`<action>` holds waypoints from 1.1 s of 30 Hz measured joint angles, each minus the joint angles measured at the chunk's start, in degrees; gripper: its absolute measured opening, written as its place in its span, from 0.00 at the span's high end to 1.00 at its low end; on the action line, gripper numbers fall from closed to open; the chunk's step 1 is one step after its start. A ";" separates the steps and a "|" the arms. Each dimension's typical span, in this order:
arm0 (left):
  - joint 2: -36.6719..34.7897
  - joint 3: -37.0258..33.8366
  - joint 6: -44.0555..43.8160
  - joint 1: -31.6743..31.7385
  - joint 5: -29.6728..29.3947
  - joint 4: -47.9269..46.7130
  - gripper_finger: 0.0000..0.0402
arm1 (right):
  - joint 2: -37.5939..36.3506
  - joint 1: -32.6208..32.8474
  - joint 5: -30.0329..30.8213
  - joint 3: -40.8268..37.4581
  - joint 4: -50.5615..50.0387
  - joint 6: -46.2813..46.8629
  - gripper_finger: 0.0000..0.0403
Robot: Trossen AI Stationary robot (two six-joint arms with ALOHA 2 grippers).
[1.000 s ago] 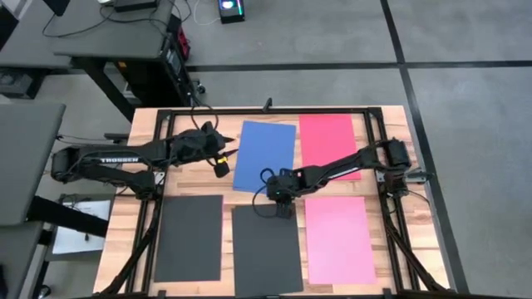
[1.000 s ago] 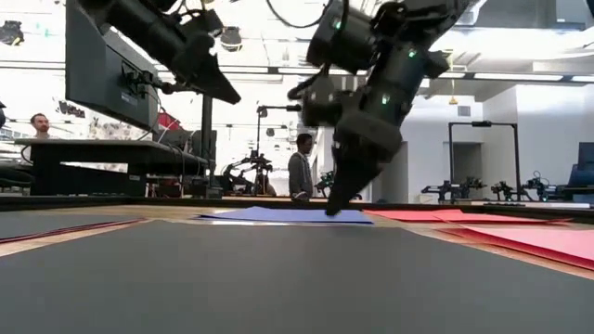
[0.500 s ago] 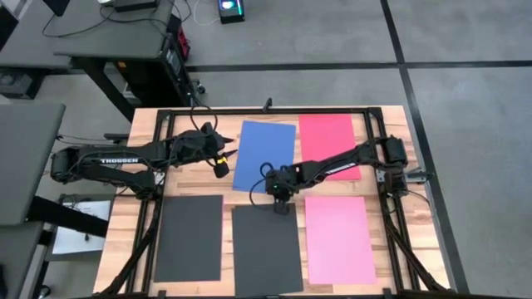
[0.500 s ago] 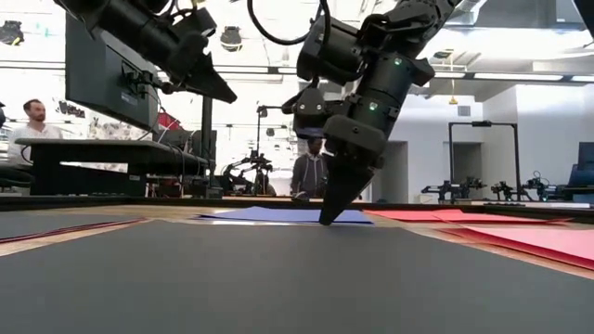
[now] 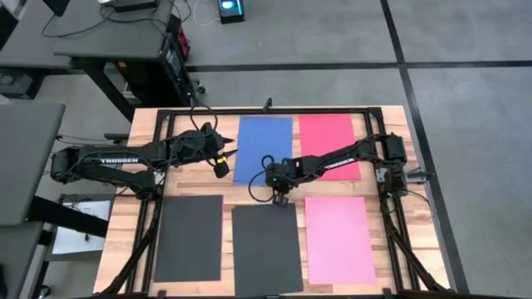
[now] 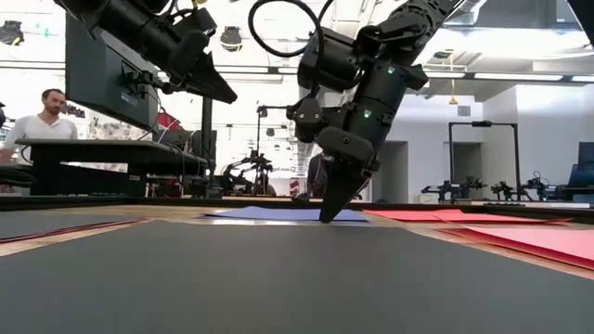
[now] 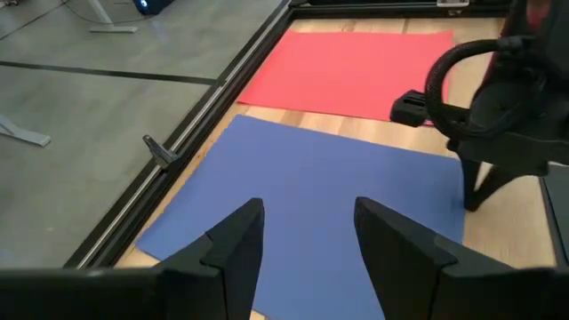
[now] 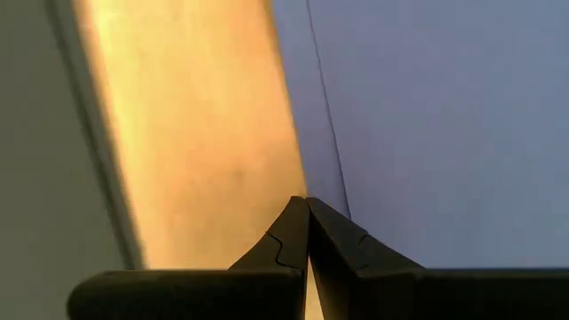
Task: Organize paper
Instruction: Stack the blue paper on top of the blue paper
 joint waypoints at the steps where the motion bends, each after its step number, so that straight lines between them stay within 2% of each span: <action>1: 0.00 0.00 0.00 0.00 0.01 0.00 0.60 | 0.01 -0.25 0.53 -0.01 0.00 0.03 1.00; 16: 0.00 0.09 -1.00 0.00 0.09 -0.02 0.60 | 0.12 -2.17 3.83 -0.17 1.57 0.47 1.00; 25: -0.02 0.09 -1.08 0.00 0.26 -0.44 0.60 | 0.12 -1.25 2.52 -0.17 1.68 0.44 1.00; 33: 0.87 0.11 -3.82 0.24 -0.28 -6.76 0.60 | 0.29 -0.49 1.03 2.06 -1.11 0.47 1.00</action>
